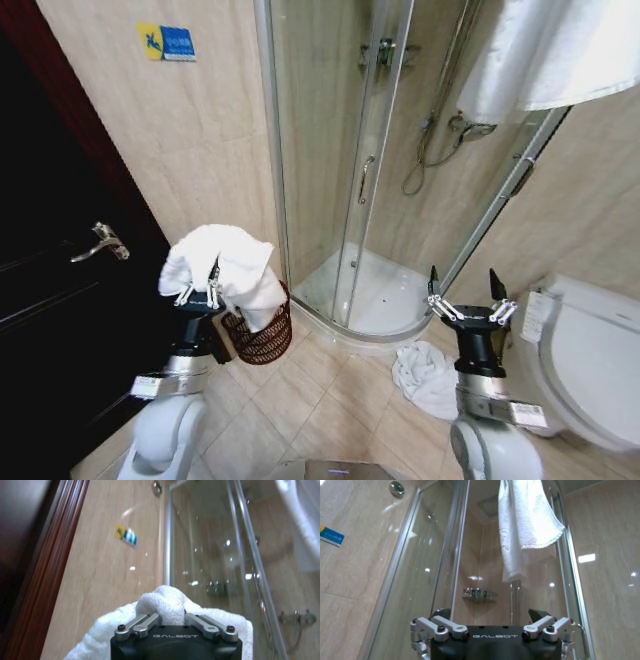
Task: Discard the used towel into the hamper.
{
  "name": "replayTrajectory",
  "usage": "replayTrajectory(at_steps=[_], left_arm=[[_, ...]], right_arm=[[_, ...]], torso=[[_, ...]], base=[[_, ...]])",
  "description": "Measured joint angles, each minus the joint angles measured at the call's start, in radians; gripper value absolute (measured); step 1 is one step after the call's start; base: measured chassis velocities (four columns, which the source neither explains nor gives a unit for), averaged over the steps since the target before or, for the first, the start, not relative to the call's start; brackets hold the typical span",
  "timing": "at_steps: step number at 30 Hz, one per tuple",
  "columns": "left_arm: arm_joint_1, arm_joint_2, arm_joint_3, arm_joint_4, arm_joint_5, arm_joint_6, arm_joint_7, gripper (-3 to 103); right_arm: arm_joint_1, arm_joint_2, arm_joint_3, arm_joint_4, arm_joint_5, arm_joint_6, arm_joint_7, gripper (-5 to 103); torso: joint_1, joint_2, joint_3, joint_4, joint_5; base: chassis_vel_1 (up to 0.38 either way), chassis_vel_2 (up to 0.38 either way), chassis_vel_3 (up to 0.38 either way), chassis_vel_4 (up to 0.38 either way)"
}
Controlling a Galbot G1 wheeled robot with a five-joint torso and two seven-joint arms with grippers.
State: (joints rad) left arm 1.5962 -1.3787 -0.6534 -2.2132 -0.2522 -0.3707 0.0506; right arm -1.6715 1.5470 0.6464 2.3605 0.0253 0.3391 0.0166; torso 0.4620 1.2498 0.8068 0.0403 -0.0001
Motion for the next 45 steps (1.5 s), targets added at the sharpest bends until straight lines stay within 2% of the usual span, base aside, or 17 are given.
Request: replayTrajectory(at_steps=[4, 8, 13, 16, 21, 23, 33, 45], left_arm=[[-0.023, 0.010, 0.023, 0.052, -0.020, 0.010, -0.004, 7], [-0.061, 0.057, 0.085, 0.147, -0.115, 0.055, -0.008, 7], [-0.098, 0.094, 0.135, 0.229, -0.161, 0.074, -0.014, 7], [-0.163, 0.126, 0.178, 0.320, -0.214, 0.087, -0.012, 7], [-0.238, 0.171, 0.222, 0.413, -0.255, 0.096, -0.008, 7], [-0.295, 0.200, 0.252, 0.475, -0.290, 0.108, -0.024, 7], [-0.438, 0.208, 0.311, 0.653, -0.358, 0.116, -0.084, 7], [-0.515, 0.196, 0.318, 0.738, -0.370, 0.110, -0.134, 7]], right_arm=[[-0.002, 0.000, 0.005, -0.002, 0.010, 0.013, 0.002, 100], [0.004, -0.003, 0.009, -0.008, 0.031, 0.041, -0.004, 100], [0.007, -0.001, 0.013, -0.002, 0.035, 0.044, -0.010, 100], [0.001, 0.012, 0.014, 0.012, 0.027, 0.061, -0.013, 100], [-0.015, 0.033, 0.014, 0.031, -0.007, 0.075, -0.015, 100], [-0.029, 0.052, 0.012, 0.045, -0.033, 0.074, -0.015, 100], [-0.039, 0.061, 0.012, 0.068, -0.049, 0.048, -0.023, 100], [-0.039, 0.062, 0.013, 0.080, -0.037, 0.059, -0.039, 100]], torso=[[0.000, 0.000, 0.000, -0.0002, 0.0000], [0.000, 0.000, 0.000, -0.0002, 0.0001], [0.000, 0.000, 0.000, -0.0001, 0.0001], [0.000, 0.000, 0.000, -0.0004, 0.0000], [0.000, 0.000, 0.000, -0.0002, -0.0001], [0.000, 0.000, 0.000, -0.0004, 0.0000], [0.000, 0.000, 0.000, -0.0003, 0.0000], [0.000, 0.000, 0.000, -0.0002, 0.0001]], base=[[0.000, 0.000, 0.000, 0.000], [0.000, 0.000, 0.000, 0.000], [0.000, 0.000, 0.000, 0.000], [0.000, 0.000, 0.000, 0.000], [0.000, 0.000, 0.000, 0.000], [0.000, 0.000, 0.000, 0.000], [0.000, 0.000, 0.000, 0.000], [0.000, 0.000, 0.000, 0.000]])
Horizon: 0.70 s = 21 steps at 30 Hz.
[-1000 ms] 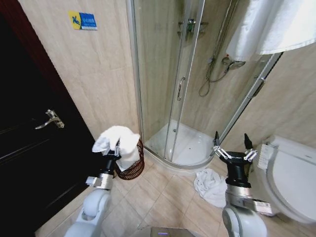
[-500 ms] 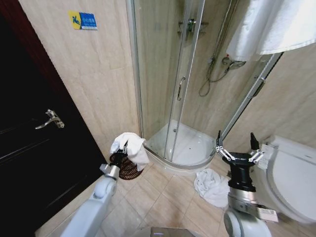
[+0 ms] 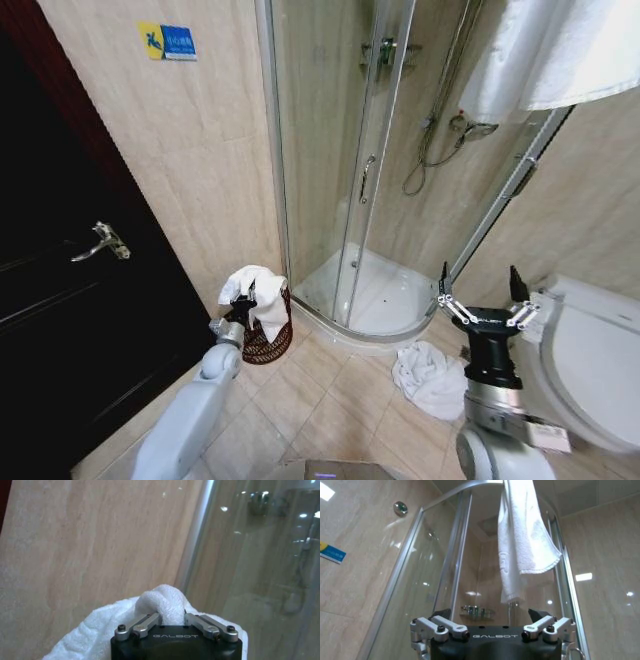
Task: Discard the used towel into the hamper.
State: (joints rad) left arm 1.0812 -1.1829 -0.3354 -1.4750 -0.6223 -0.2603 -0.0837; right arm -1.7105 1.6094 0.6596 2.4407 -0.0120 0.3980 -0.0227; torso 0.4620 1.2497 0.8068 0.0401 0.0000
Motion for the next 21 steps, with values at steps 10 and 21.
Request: replayTrajectory(at_steps=[10, 21], left_arm=[[-0.081, -0.001, 0.052, 0.136, 0.008, -0.025, -0.027, 7], [-0.158, 0.005, 0.105, 0.277, -0.005, -0.024, -0.122, 7]], right_arm=[[0.033, 0.000, 0.001, 0.013, -0.018, 0.001, -0.009, 100], [0.061, -0.001, -0.017, 0.007, -0.056, 0.031, -0.013, 100]], torso=[[0.000, 0.000, 0.000, -0.0002, -0.0001], [0.000, 0.000, 0.000, -0.0001, -0.0001]], base=[[-0.050, 0.053, 0.051, -0.042], [-0.053, 0.060, 0.068, -0.068]])
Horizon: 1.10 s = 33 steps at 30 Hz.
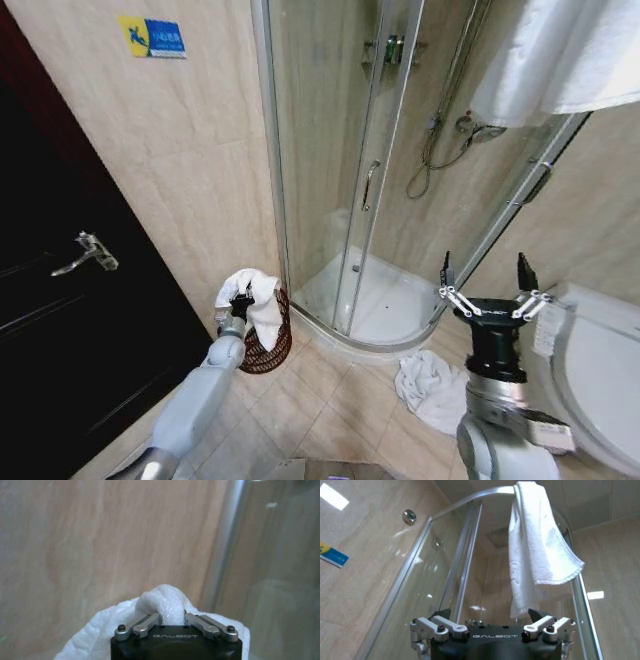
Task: Discard the used towel into the hamper.
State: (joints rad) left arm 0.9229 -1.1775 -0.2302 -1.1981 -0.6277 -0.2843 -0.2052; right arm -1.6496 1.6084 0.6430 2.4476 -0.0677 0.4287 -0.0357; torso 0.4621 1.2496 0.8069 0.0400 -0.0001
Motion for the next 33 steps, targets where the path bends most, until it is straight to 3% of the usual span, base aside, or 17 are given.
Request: replayTrajectory(at_steps=[6, 17, 19, 24, 33], left_arm=[[-0.095, 0.011, 0.085, 0.150, -0.005, 0.002, -0.040, 7], [-0.227, -0.017, 0.254, 0.368, 0.025, -0.019, -0.040, 7], [-0.270, -0.050, 0.283, 0.485, 0.086, -0.069, -0.013, 7], [-0.319, -0.070, 0.311, 0.612, 0.125, -0.104, 0.057, 7], [-0.366, -0.055, 0.357, 0.704, 0.130, -0.061, 0.198, 7]], right_arm=[[0.046, 0.000, -0.012, -0.016, -0.014, 0.007, -0.016, 100], [0.093, 0.000, -0.010, -0.031, -0.033, 0.030, -0.025, 100], [0.103, 0.000, -0.017, -0.037, -0.047, 0.041, -0.032, 100], [0.102, 0.000, -0.021, -0.039, -0.055, 0.045, -0.036, 100], [0.086, 0.000, -0.018, -0.046, -0.057, 0.052, -0.040, 100]], torso=[[-0.001, 0.000, 0.000, 0.0002, 0.0002], [0.000, 0.000, 0.000, -0.0001, 0.0000], [0.000, 0.000, 0.000, 0.0000, 0.0002], [0.000, 0.000, 0.000, -0.0001, 0.0000], [0.000, 0.000, 0.000, 0.0001, 0.0001]], base=[[0.000, 0.000, 0.000, 0.000], [0.000, 0.000, 0.000, 0.000], [0.000, 0.000, 0.000, 0.000], [0.000, 0.000, 0.000, 0.000], [0.000, 0.000, 0.000, 0.000]])
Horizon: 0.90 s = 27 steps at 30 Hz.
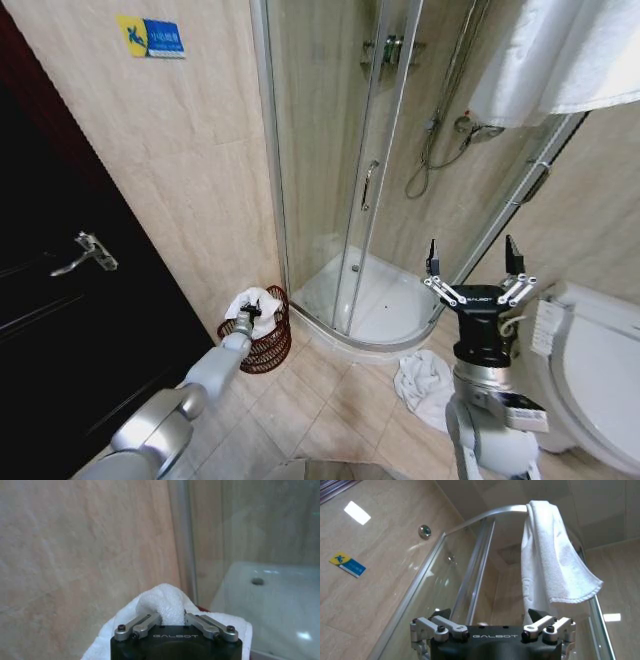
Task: Discard the used towel into the hamper.
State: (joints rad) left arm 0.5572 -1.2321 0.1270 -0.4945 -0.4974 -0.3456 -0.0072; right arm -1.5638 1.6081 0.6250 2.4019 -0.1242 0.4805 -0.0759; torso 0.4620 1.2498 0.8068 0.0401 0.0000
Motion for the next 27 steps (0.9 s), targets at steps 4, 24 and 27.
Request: replayTrajectory(at_steps=[4, 24, 27], left_arm=[[-0.010, -0.009, -0.001, 0.044, 0.040, 0.005, 0.031, 7], [-0.058, -0.066, -0.065, 0.175, 0.181, 0.025, 0.160, 7], [-0.073, -0.073, -0.063, 0.190, 0.214, 0.024, 0.162, 3]], right_arm=[[-0.008, 0.000, -0.003, 0.000, -0.004, 0.010, -0.006, 100], [-0.038, 0.000, 0.014, -0.007, 0.020, 0.007, -0.014, 100], [-0.039, -0.002, 0.019, -0.015, 0.025, 0.008, -0.014, 100]], torso=[[0.000, 0.000, 0.000, -0.0001, 0.0000], [0.000, 0.000, 0.000, -0.0001, 0.0000], [0.000, 0.000, 0.000, -0.0001, 0.0001]], base=[[0.000, 0.000, 0.000, 0.000], [0.000, 0.000, 0.000, 0.000], [0.000, 0.000, 0.000, 0.000]])
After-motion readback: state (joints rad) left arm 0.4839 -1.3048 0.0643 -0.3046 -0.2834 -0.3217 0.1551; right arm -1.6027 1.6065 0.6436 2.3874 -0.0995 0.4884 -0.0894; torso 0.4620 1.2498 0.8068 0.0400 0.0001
